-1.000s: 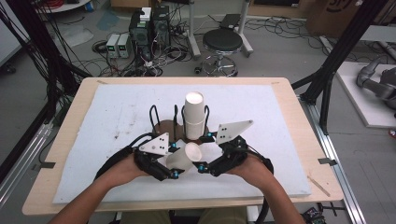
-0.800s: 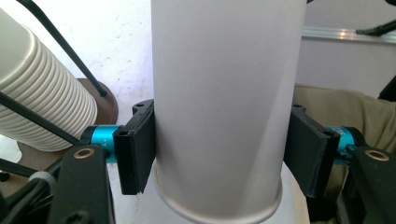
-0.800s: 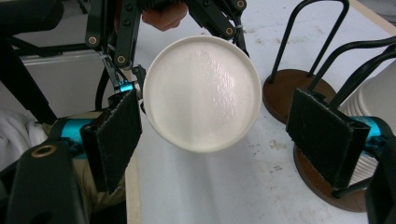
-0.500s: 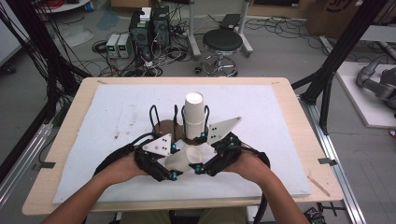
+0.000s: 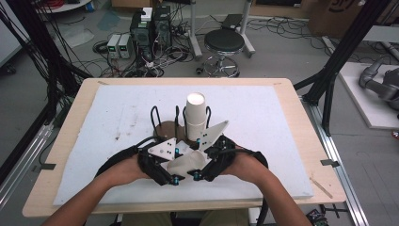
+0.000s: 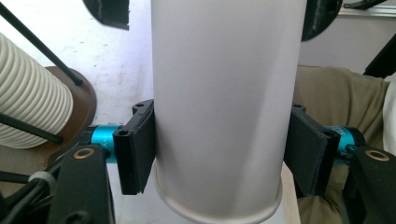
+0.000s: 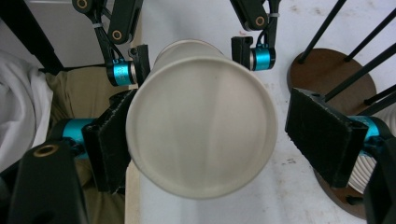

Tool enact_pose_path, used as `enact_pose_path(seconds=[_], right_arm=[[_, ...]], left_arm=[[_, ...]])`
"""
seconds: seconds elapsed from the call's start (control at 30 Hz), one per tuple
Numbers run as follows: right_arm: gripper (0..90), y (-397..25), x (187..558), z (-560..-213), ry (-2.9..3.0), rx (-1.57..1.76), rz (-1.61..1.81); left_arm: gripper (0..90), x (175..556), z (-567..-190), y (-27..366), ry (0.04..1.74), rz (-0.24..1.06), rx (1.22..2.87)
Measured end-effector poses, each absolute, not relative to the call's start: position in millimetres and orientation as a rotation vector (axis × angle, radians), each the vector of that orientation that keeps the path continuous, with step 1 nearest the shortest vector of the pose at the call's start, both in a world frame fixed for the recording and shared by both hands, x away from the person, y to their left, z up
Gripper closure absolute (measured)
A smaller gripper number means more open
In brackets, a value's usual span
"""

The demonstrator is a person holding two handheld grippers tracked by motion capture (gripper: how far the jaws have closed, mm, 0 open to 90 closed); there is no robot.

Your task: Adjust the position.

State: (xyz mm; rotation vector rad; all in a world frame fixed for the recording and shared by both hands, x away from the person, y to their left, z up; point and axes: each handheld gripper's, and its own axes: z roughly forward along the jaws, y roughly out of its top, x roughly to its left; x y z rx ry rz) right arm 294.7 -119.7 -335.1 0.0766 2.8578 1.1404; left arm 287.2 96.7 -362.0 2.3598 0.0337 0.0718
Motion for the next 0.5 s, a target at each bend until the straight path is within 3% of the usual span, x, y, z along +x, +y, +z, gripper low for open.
enact_pose_path(seconds=[0.07, 0.5], right_arm=[[24.6, -117.5, 294.9, -335.7, 2.885, 0.057, 1.117], [34.6, -114.9, 292.6, -339.1, 2.942, -0.031, 1.061]], left_arm=[[32.9, 287.2, -362.4, 94.4, 0.035, 0.063, 2.358], [32.8, 287.4, -363.8, 91.8, 0.01, 0.032, 2.372]])
